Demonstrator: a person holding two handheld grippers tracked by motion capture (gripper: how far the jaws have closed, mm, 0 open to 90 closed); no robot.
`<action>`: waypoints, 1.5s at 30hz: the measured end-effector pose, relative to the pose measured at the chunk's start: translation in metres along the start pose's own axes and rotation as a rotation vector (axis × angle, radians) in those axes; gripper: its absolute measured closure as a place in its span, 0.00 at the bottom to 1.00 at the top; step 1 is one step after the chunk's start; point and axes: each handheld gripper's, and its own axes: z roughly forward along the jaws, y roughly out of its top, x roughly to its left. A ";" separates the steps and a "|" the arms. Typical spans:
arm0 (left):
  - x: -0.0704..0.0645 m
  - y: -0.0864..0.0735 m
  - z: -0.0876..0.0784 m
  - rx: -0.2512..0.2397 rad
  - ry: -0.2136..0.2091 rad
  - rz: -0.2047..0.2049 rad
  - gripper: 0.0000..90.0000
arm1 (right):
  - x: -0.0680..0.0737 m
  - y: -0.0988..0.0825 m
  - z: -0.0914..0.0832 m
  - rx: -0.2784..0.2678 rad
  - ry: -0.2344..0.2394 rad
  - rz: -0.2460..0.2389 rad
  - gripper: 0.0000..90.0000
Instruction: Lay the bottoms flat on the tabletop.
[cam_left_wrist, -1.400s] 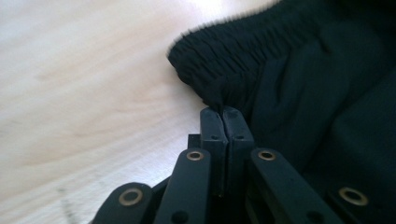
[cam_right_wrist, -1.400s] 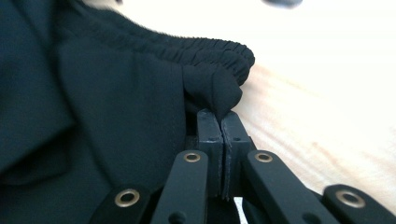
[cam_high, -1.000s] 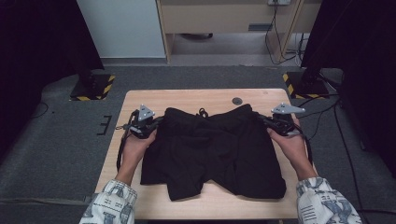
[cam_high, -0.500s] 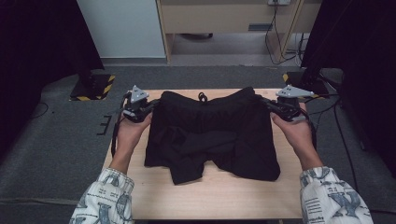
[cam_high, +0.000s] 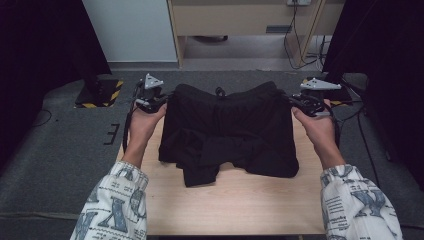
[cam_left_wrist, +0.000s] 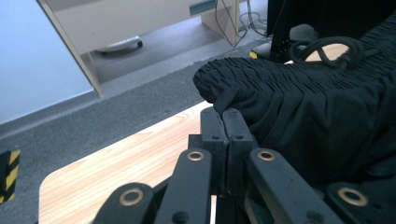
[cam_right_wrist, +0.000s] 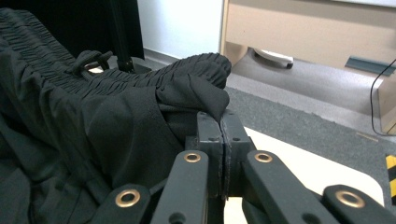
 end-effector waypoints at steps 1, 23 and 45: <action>0.002 0.001 0.006 0.008 -0.002 -0.004 0.98 | -0.003 -0.002 0.004 0.006 0.001 0.010 0.99; 0.008 -0.004 0.114 0.215 0.107 0.093 0.58 | -0.061 -0.037 0.101 0.172 -0.146 0.169 0.34; -0.044 -0.111 0.031 0.149 -0.066 0.023 0.24 | 0.024 -0.100 0.044 0.200 0.064 0.046 0.40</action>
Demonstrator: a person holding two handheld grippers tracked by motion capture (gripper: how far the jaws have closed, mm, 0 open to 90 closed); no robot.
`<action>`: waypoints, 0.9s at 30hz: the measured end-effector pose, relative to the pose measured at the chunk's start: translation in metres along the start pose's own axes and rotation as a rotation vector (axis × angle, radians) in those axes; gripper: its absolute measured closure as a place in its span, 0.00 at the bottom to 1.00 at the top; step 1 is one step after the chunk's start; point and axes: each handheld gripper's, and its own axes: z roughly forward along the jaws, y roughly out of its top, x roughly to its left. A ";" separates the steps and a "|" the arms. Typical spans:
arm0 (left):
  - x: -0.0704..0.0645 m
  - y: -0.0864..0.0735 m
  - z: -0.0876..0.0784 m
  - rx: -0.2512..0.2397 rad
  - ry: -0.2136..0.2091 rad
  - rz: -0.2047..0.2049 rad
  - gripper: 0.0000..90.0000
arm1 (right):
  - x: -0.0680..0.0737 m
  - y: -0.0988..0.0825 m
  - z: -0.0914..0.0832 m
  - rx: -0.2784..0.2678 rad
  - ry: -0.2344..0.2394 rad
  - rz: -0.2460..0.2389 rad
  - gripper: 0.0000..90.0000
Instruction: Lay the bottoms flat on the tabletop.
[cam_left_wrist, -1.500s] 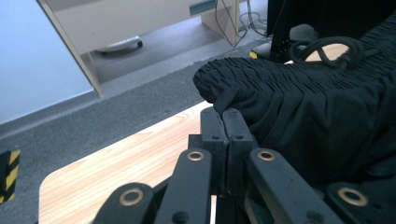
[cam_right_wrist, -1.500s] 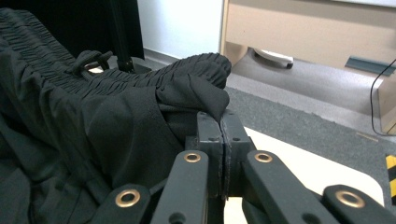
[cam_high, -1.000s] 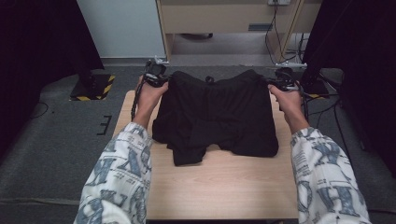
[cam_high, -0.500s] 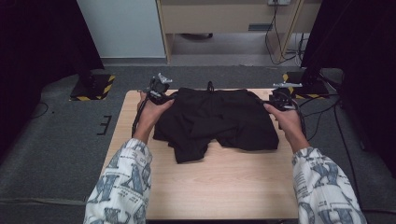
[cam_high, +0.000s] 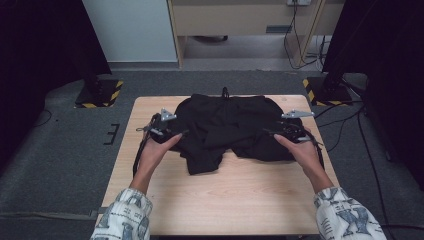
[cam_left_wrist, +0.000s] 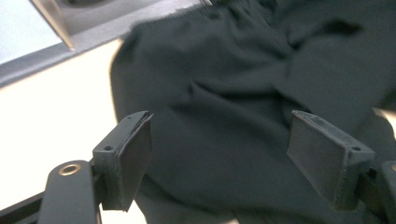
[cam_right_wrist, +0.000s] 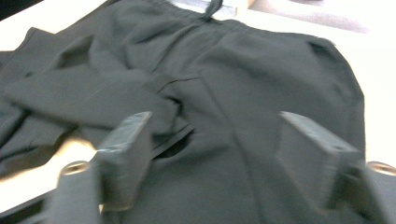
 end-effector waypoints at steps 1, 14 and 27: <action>-0.004 -0.007 0.001 0.006 -0.005 0.004 0.24 | 0.003 -0.002 0.003 0.005 0.005 0.002 0.42; -0.030 -0.066 -0.003 -0.014 -0.072 -0.017 0.23 | 0.035 -0.003 0.057 0.023 0.022 0.033 0.25; -0.044 -0.073 -0.006 -0.019 -0.090 -0.031 0.21 | 0.054 -0.014 0.040 0.013 0.093 -0.036 0.98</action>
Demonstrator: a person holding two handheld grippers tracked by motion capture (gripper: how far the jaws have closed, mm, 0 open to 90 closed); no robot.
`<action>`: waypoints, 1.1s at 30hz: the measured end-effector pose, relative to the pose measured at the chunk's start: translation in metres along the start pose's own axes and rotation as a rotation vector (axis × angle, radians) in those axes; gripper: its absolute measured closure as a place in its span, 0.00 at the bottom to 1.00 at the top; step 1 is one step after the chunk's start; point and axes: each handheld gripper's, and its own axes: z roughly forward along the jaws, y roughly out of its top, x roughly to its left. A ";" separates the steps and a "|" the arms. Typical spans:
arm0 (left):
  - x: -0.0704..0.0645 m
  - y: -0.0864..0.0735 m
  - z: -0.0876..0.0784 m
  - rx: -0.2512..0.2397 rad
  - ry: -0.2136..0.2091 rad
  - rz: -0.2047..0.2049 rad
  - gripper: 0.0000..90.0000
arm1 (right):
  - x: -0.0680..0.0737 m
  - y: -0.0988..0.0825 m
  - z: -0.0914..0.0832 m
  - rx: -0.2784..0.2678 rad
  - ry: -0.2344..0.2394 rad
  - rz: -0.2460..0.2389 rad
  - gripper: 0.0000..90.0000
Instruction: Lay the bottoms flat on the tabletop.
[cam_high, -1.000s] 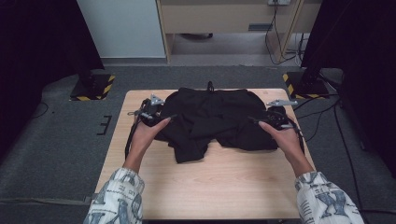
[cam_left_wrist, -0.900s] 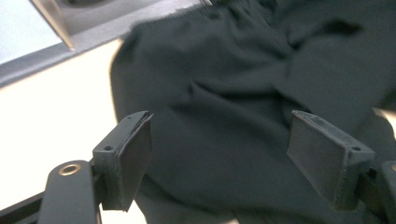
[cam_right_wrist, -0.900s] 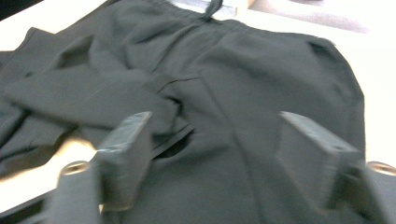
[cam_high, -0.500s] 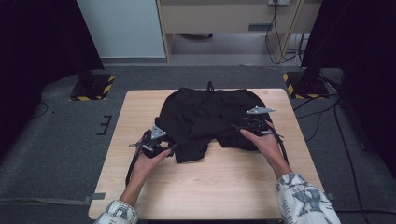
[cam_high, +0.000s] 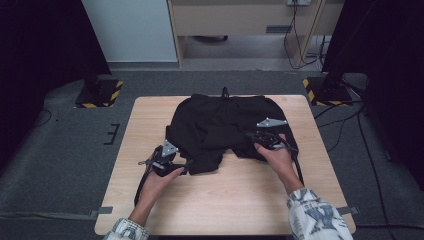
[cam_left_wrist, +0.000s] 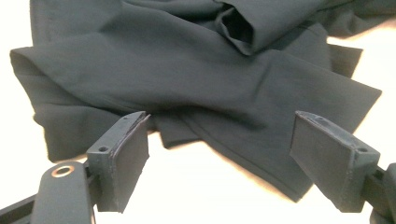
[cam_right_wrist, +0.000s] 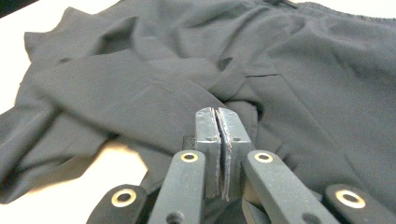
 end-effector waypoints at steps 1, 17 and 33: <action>-0.003 -0.002 0.000 -0.004 -0.004 -0.007 0.21 | 0.000 0.000 0.000 0.000 0.000 0.000 0.98; -0.032 -0.007 0.031 0.049 -0.008 0.028 0.10 | -0.021 -0.103 -0.108 0.036 0.014 0.060 0.80; -0.038 -0.006 0.015 0.081 -0.062 0.126 0.97 | 0.027 -0.051 -0.060 -0.017 0.088 -0.017 0.57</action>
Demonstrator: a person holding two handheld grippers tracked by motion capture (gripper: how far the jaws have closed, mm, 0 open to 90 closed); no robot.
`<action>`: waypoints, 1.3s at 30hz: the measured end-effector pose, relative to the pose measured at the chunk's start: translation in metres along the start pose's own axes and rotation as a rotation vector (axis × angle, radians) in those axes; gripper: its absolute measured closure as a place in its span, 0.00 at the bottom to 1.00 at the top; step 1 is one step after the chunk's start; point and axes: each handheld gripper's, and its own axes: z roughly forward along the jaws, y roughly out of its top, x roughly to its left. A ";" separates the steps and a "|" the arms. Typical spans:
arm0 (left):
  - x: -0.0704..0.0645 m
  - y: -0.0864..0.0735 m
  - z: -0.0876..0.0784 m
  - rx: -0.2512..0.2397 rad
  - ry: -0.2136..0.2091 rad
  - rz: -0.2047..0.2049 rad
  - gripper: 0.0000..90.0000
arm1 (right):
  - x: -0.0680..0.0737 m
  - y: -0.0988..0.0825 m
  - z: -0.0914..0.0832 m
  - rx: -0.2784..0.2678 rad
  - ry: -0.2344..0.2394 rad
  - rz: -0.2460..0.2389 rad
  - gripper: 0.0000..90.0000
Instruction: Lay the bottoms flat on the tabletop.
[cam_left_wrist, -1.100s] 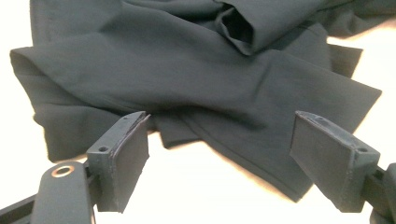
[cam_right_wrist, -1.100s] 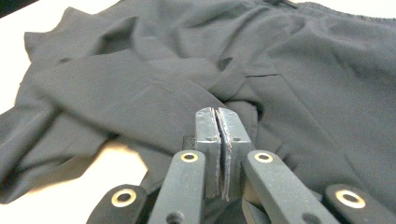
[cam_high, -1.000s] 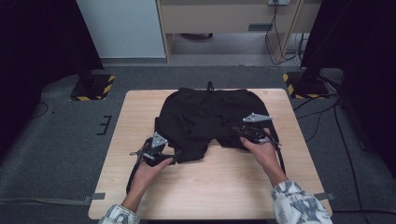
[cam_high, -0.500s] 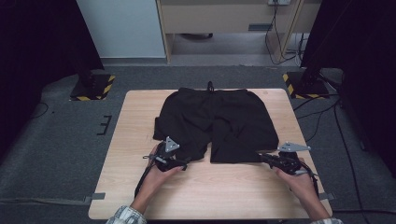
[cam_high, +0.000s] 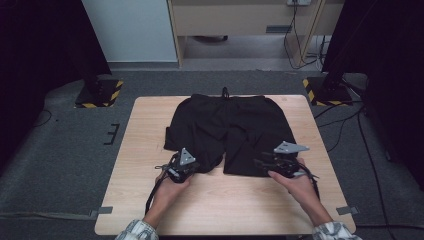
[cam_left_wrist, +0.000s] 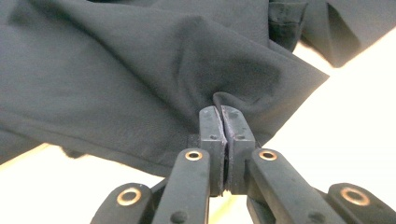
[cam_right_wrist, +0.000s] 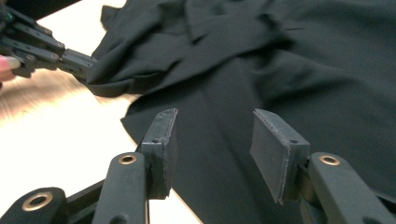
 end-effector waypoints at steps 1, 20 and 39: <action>0.001 -0.003 -0.008 -0.004 0.001 0.008 0.97 | 0.004 0.002 0.008 0.009 0.006 -0.006 0.57; 0.072 -0.014 -0.050 -0.096 0.147 -0.134 0.97 | 0.027 -0.021 0.054 0.164 -0.016 -0.075 0.65; 0.104 -0.028 -0.005 -0.028 0.146 -0.210 0.92 | 0.096 0.038 0.139 0.151 0.102 -0.207 0.59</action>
